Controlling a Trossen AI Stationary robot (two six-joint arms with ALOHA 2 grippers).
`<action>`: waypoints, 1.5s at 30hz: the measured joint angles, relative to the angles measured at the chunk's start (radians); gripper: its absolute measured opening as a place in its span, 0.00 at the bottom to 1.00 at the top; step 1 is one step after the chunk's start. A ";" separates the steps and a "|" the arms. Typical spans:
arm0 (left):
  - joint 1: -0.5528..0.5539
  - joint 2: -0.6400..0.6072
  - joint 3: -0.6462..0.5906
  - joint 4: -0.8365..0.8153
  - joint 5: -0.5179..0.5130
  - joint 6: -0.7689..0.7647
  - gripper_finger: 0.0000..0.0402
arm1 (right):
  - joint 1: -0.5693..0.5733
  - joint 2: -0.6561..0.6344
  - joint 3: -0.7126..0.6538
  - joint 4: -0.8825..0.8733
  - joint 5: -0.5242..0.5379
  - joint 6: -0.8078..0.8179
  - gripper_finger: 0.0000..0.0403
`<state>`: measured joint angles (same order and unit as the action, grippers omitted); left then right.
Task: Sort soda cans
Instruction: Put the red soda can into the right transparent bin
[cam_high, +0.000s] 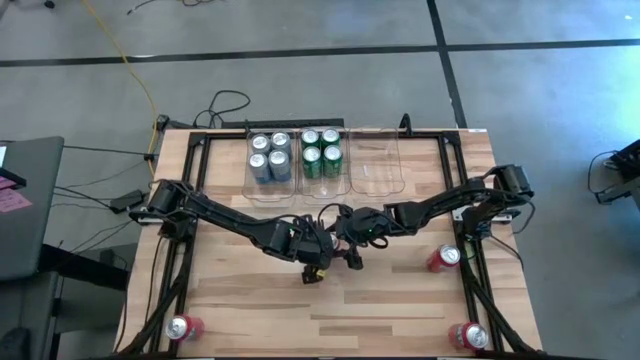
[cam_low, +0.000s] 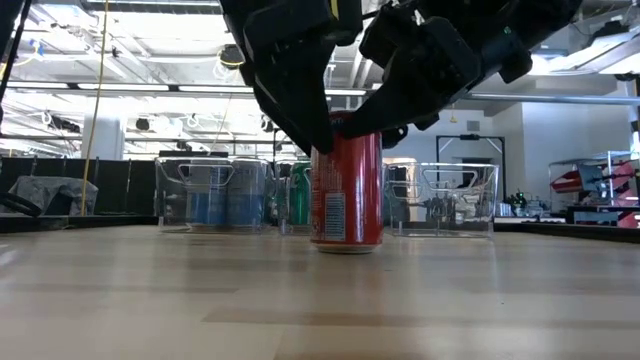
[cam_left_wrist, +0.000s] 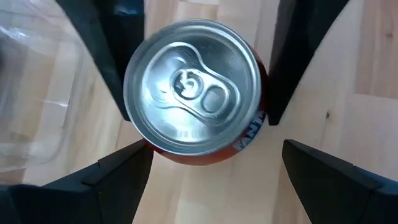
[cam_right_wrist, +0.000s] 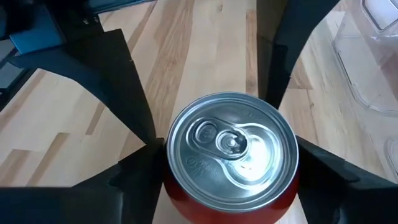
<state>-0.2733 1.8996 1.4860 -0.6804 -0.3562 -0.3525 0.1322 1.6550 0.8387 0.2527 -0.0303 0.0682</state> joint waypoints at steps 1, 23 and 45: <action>0.000 0.000 0.000 0.000 -0.010 -0.002 0.88 | 0.000 -0.001 0.000 0.000 0.000 0.001 0.74; -0.111 -0.005 0.002 -0.034 -0.248 -0.123 0.88 | -0.127 -0.662 -0.002 -0.423 0.041 -0.021 0.73; -0.073 -0.005 0.002 0.009 -0.288 -0.102 0.88 | -0.515 -0.749 -0.001 -0.543 0.087 -0.101 0.72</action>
<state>-0.3466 1.8942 1.4876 -0.6714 -0.6443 -0.4543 -0.3832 0.9064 0.8379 -0.2903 0.0563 -0.0330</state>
